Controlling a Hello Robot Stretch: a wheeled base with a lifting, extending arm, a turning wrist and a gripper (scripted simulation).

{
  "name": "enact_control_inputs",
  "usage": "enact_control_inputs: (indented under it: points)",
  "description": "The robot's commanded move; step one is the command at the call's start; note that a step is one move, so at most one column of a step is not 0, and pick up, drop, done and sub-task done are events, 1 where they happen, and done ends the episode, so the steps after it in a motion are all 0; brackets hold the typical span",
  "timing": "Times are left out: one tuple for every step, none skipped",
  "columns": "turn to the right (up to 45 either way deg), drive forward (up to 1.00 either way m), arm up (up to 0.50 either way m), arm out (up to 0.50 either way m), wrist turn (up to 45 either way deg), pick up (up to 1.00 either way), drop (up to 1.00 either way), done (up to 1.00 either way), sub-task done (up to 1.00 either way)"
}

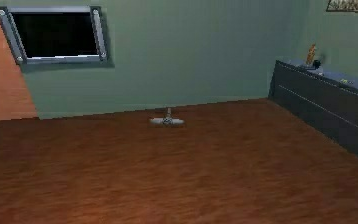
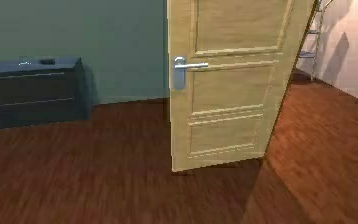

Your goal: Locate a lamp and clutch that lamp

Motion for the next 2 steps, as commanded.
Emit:
enact_control_inputs:
  points:
    - [-42.0, 0.0, 0.0, 0.0, 0.0, 0.0, 0.0, 0.0, 0.0]
    - [0.0, 1.0, 0.0, 0.0, 0.0, 0.0, 0.0, 0.0, 0.0]
